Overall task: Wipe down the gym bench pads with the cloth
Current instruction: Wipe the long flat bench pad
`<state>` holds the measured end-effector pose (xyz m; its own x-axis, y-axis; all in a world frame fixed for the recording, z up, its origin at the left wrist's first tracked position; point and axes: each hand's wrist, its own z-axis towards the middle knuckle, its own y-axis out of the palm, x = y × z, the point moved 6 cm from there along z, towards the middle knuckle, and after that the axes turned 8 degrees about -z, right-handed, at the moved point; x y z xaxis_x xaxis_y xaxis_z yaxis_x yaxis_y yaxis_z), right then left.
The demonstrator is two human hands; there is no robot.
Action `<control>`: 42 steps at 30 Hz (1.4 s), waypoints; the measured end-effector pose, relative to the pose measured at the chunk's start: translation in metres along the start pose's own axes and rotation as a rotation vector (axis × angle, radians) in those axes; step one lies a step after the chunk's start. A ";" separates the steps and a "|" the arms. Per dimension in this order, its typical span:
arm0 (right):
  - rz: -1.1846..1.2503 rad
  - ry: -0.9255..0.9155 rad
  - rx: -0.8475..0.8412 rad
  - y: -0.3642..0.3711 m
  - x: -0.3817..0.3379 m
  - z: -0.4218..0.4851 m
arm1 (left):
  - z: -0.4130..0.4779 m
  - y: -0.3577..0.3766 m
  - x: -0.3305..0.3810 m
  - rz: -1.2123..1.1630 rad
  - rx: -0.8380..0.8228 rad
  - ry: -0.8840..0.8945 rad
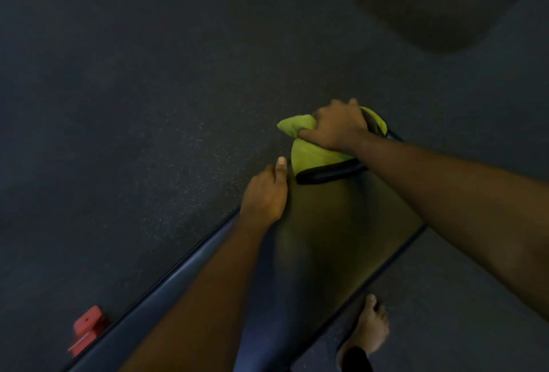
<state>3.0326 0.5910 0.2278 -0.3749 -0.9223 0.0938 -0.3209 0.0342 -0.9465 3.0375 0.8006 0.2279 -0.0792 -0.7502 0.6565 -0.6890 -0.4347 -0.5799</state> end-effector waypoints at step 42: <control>1.677 1.326 0.541 0.149 0.029 -0.268 | 0.002 0.026 0.017 0.394 -0.087 0.053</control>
<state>2.7409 0.6720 0.1724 -0.2485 0.5595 -0.7907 0.9521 -0.0090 -0.3056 3.0200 0.7762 0.2231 -0.3849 -0.8233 0.4172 -0.6563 -0.0736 -0.7509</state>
